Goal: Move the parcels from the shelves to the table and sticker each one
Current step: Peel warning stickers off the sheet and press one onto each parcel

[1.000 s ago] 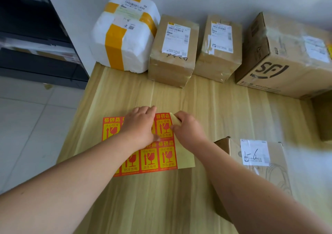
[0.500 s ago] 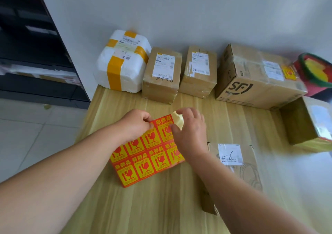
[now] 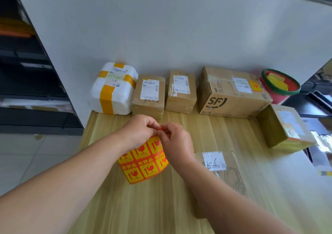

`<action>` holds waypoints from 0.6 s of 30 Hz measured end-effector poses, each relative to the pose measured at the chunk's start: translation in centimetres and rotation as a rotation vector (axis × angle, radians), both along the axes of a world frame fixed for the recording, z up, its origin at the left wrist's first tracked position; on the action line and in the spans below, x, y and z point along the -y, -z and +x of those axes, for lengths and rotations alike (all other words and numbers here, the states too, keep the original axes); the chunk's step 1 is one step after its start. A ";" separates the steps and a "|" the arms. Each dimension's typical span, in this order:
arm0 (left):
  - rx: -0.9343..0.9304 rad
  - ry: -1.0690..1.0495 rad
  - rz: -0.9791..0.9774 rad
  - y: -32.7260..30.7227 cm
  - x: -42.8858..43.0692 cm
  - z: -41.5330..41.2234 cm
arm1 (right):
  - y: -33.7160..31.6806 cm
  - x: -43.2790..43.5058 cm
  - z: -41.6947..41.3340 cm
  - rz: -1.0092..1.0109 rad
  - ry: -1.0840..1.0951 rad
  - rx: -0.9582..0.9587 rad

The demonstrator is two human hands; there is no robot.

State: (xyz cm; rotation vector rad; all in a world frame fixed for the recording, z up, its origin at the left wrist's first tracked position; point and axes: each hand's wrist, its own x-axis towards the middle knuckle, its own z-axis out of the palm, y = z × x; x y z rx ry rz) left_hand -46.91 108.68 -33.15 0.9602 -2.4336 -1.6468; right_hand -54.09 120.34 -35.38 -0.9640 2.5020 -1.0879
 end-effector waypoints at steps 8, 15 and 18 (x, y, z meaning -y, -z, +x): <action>0.006 0.030 -0.078 -0.3 -0.3 -0.6 | -0.6 -0.4 -0.4 -0.037 0.023 0.093; 0.018 0.065 -0.117 -0.1 -0.6 -0.8 | -0.7 -1.0 -0.9 -0.080 0.072 0.287; 0.025 0.060 -0.103 -0.1 -0.6 -0.7 | -0.8 -1.1 -1.0 -0.077 0.097 0.322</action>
